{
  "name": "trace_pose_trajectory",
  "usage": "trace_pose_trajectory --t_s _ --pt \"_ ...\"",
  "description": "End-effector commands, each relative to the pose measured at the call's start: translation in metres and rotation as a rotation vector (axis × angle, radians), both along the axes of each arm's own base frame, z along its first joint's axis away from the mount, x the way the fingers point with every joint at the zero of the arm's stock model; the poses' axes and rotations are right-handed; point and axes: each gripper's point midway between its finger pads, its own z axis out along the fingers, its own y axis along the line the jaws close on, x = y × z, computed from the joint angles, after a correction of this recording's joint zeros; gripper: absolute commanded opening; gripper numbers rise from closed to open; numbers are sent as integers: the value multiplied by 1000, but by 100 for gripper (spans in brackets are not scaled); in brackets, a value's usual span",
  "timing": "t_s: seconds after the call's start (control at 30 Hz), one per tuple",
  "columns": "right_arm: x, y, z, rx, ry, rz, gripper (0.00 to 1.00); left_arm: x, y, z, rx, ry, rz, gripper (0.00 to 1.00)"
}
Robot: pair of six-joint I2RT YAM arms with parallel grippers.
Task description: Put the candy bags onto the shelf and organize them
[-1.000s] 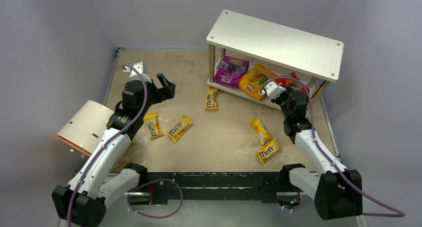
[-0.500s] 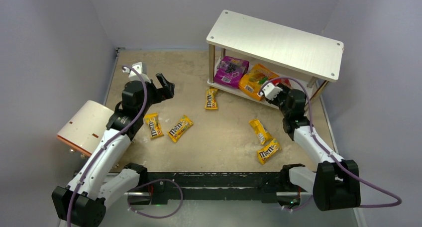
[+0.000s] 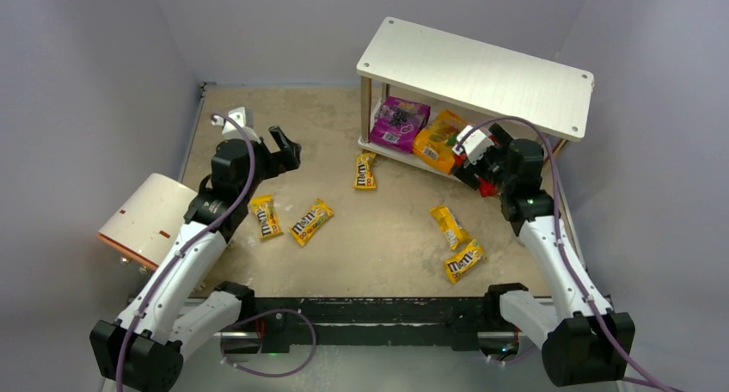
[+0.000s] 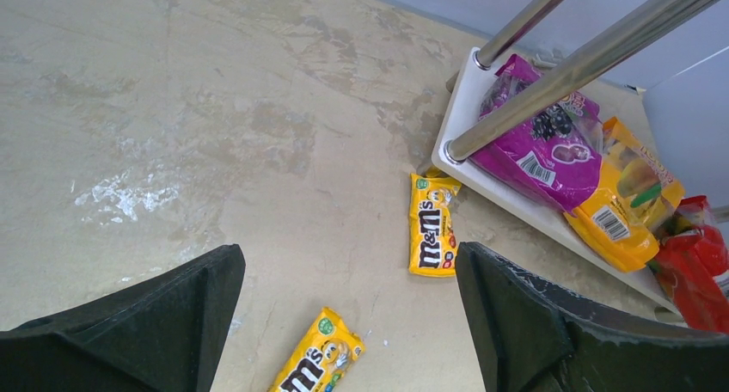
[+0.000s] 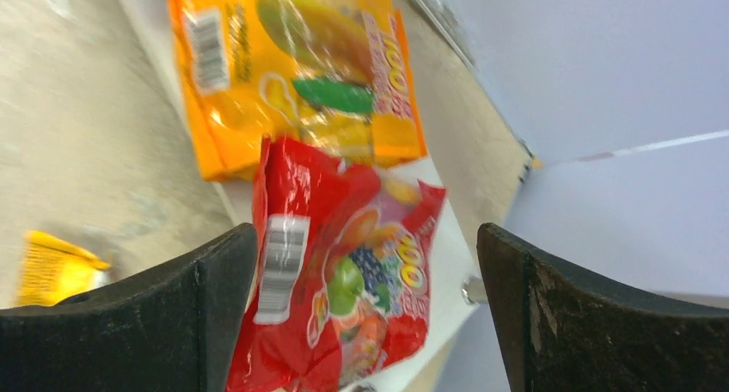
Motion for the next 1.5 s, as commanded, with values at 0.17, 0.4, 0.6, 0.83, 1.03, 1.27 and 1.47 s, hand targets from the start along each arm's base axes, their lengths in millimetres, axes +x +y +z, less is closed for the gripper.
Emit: trace_pose_trajectory --t_s 0.17,0.4,0.6,0.83,1.03,1.27,1.47 --pt "-31 71 64 777 152 28 99 3 -1 7 -11 -26 4 100" --pt "-55 74 19 1213 476 -359 98 6 0 0 -4 6 20 100" --pt "-92 36 -47 1120 556 -728 97 9 2 -7 6 33 34 100" --pt "-37 6 -78 1009 425 -847 93 11 2 -11 11 55 38 100" --pt "-33 -2 -62 975 407 -879 93 9 -2 -11 2 54 20 100" --pt "-106 -19 -72 1085 395 -1104 99 13 0 -13 16 58 29 100" --pt "-122 -3 -113 1243 475 -1170 96 15 2 -18 36 73 36 100"
